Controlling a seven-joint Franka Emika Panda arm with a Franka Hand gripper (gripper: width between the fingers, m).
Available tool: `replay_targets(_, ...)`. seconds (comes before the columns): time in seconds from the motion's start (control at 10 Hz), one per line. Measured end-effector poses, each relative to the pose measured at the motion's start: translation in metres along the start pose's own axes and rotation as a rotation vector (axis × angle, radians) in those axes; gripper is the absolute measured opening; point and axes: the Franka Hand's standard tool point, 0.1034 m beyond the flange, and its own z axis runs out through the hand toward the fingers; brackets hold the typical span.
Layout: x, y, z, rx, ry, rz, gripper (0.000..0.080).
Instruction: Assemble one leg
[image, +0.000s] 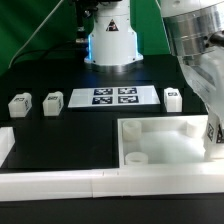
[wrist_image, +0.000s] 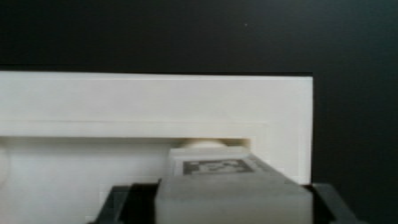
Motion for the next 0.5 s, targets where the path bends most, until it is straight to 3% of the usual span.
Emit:
replay_targets(0.1,0.0003,0.0004,0.0002,-0.002,-0.001,-0.010,0.0463)
replay_targets(0.2,0.0026,0.0039,0.0005,-0.023,-0.007,-0.067,0.0601)
replay_targets(0.4,-0.0013,0.0084,-0.0014,-0.118,0.044,-0.417,0.0641)
replay_targets(0.5,-0.0063,0.0072,-0.0016,-0.147,0.077,-0.561,0.0647)
